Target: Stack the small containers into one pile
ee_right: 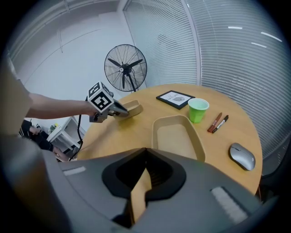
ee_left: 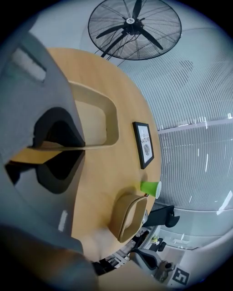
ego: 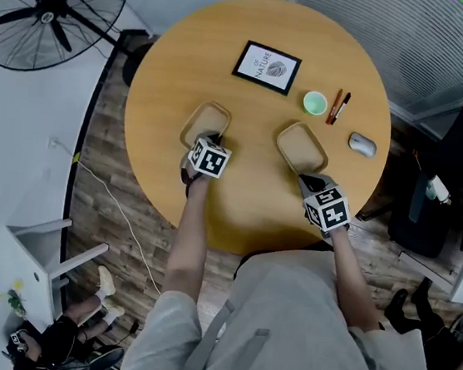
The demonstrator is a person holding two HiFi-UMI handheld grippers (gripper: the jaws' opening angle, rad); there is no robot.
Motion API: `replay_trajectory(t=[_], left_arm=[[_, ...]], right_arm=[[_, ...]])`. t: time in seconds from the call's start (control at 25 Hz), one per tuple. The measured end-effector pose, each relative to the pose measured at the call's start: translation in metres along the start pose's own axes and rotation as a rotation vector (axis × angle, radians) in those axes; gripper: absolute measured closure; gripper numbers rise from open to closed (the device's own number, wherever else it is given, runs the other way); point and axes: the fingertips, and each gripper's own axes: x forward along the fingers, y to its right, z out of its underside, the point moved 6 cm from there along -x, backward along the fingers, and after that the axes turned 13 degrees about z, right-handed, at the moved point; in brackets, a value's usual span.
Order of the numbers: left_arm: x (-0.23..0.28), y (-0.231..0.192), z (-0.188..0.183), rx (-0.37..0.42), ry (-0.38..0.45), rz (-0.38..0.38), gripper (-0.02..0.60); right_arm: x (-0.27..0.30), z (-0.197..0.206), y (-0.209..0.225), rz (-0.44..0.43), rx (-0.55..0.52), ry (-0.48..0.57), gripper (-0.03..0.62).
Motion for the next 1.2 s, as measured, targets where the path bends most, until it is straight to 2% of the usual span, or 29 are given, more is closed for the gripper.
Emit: replay_trajectory(t=[0.2,0.36,0.64,0.88,1.2], left_arm=[[-0.008,0.016,-0.009,0.042,0.046,0.011,0.557],[-0.015,0.042,-0.018,0.126,0.056,0.038,0.557],[-0.022,0.079,-0.036,0.330,0.031,0.070,0.557],[-0.029,0.111,-0.057,0.506,0.021,0.092,0.558],[-0.027,0.167,-0.095,0.734,0.043,0.176,0.557]], right_arm=[[0.000,-0.002,-0.004,-0.006,0.018,0.010,0.592],[-0.004,-0.003,-0.011,-0.011,0.025,0.021,0.592],[-0.012,-0.001,-0.016,0.004,0.049,0.041,0.592],[-0.025,0.003,-0.010,0.039,0.124,0.059,0.593],[-0.047,0.019,0.001,0.100,0.182,0.085,0.594]])
